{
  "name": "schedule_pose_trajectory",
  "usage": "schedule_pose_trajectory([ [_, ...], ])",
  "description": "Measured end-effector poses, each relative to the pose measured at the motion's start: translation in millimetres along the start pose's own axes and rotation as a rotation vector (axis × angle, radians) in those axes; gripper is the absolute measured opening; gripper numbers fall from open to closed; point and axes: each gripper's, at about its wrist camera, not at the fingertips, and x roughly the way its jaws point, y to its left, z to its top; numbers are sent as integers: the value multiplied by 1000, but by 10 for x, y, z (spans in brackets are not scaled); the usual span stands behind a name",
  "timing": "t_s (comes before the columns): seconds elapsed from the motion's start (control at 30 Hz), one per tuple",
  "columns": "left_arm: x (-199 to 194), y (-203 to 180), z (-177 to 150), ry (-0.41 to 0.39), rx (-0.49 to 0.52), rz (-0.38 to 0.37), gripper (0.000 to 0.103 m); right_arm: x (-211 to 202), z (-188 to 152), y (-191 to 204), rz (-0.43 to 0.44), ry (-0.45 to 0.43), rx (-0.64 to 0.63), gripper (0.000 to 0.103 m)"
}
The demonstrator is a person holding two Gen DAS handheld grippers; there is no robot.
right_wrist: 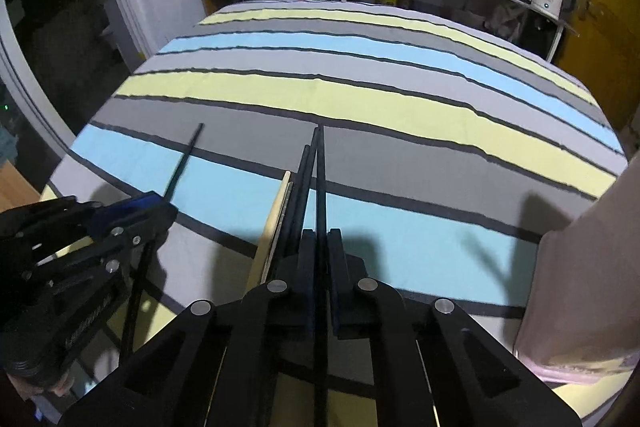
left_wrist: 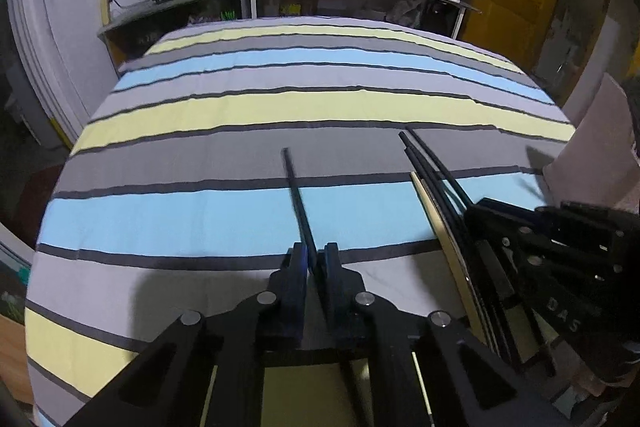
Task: Organize utensils
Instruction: 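Grasp a black chopstick with the right tool while the left tool grasps another black chopstick, then lift both black chopsticks and carry them above the pink holder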
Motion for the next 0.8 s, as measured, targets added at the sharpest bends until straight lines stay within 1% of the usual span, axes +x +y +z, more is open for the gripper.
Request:
schedule_pose_trajectory([
  [0.07,-43,34,9,1,-21,-27,5,-85,-19,-10,17,-18,15,5],
  [0.17,-163,28,18,-25,-26,-51,5,-228,-34,9,29,-45,15,5],
  [0.43,-668,56,67,-102,-58,-139,5,-674,-38,-32,61,-129,42,5],
  [0.8,-1354,-10,88,-196,-30,-231,5,-1331,-64,-75,100,-259,80,5],
])
